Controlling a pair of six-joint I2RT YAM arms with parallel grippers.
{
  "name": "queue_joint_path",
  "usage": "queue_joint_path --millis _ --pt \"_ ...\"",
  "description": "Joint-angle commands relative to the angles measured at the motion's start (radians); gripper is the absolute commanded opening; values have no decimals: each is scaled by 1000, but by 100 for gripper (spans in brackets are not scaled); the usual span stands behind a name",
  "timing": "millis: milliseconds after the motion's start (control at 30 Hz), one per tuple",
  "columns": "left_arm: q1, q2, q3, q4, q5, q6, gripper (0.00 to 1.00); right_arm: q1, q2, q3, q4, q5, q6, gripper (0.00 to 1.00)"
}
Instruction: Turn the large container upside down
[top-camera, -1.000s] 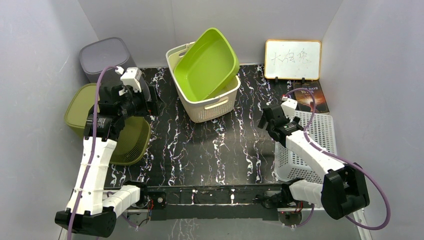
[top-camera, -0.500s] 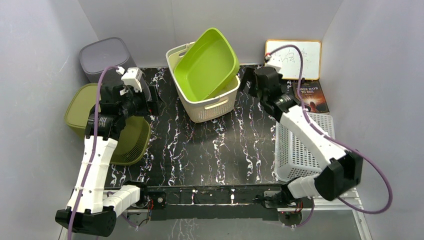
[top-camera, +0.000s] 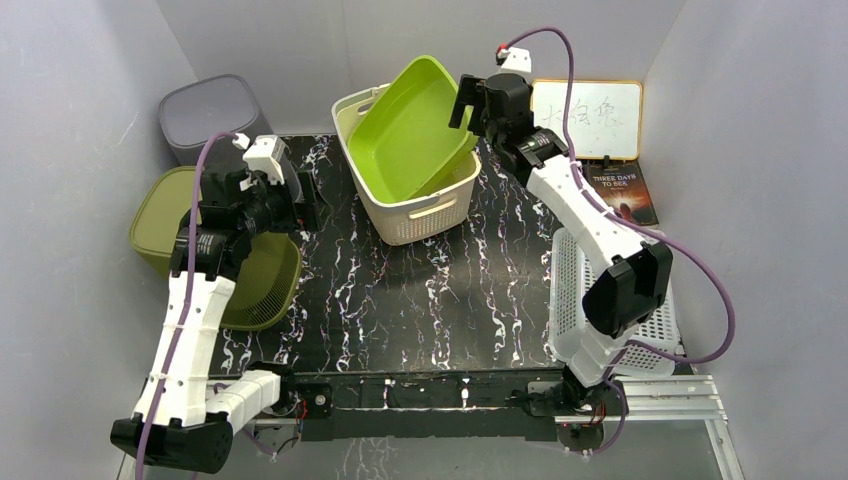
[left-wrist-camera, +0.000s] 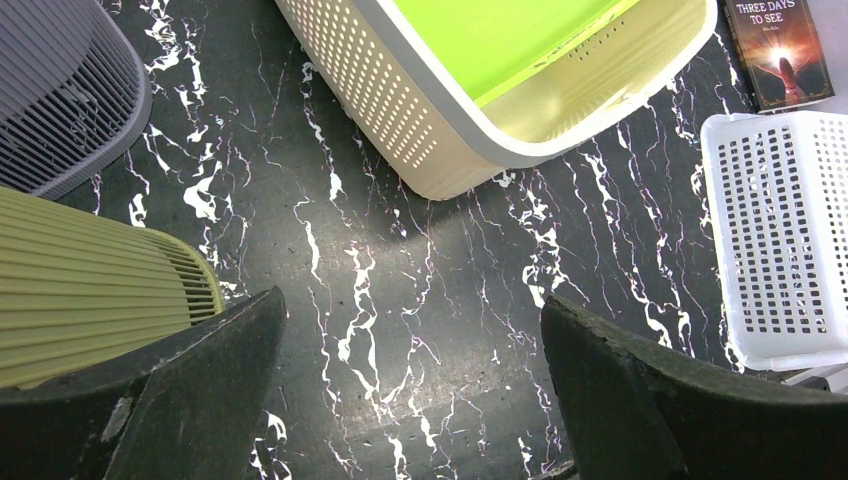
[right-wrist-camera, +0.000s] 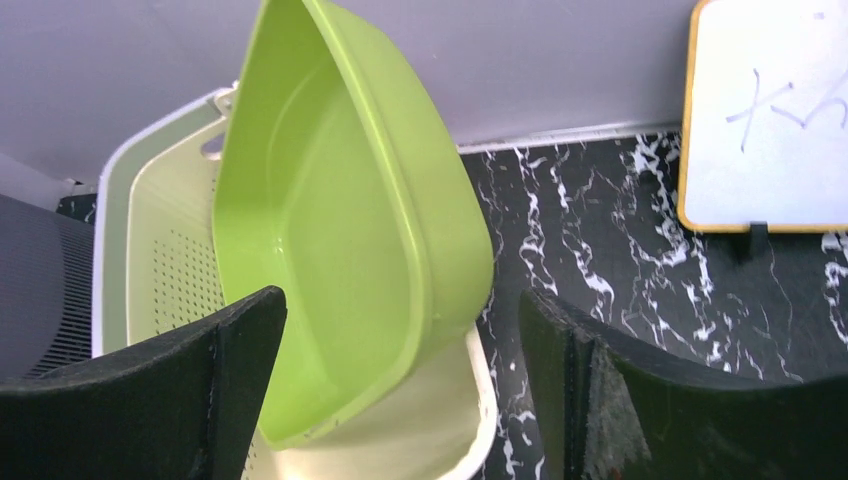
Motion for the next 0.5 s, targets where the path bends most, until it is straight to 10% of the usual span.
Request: queue_joint_path --millis 0,467 --pt "-2 -44 0 2 19 1 98 1 59 91 69 -48 -46 80" --pt "-3 -88 -30 -17 9 5 98 1 264 250 67 41 -143 58"
